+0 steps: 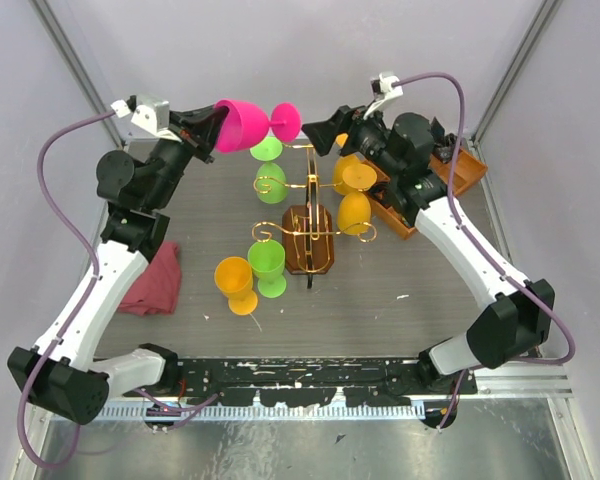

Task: Place the wine glass upside down on the wine glass rack

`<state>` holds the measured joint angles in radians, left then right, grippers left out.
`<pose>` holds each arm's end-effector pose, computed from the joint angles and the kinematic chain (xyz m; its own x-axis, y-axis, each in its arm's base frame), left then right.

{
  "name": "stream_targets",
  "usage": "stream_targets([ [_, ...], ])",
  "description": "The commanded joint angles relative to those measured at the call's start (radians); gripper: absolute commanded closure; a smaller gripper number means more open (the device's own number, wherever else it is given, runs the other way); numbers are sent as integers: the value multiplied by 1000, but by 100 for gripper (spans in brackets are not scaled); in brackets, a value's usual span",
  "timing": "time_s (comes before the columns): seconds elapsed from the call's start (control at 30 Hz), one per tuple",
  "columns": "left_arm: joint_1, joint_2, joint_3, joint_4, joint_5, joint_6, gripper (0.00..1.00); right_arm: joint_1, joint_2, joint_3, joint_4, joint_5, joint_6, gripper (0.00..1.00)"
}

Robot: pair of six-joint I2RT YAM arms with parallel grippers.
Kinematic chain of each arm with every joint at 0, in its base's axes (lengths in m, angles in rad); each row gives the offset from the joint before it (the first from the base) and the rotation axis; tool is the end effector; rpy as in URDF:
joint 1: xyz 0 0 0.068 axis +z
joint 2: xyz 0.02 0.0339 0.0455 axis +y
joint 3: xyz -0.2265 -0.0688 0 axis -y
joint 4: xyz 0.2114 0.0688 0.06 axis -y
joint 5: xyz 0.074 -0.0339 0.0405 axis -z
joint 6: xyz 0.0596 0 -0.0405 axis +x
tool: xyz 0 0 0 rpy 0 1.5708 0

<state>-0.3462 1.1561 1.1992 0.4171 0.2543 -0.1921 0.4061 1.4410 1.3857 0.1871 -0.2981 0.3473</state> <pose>0.2351 -0.1007 0.4483 0.3069 -0.3071 -0.9008 0.6103 0.7898 -0.0614 0.3008 0.1484 0.4035 -0.1060 0.3086 -0.9453 -0.6477 0.6999 0.3011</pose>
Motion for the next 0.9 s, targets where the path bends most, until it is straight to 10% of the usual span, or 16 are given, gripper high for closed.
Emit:
stream_targets([
  [0.0,-16,7,-3,52,1,-6,100,20,-10,60,85,-2,6,7],
  [0.3,-38,11,2,65,20,-15,100,48,33,78,94,-12,5,16],
  [0.67,-47,4,-5,86,32,-36,100,60,71,97,102,-49,9,71],
  [0.87,-47,-2,-24,68,43,-20,68,61,57,97,89,-14,-25,99],
])
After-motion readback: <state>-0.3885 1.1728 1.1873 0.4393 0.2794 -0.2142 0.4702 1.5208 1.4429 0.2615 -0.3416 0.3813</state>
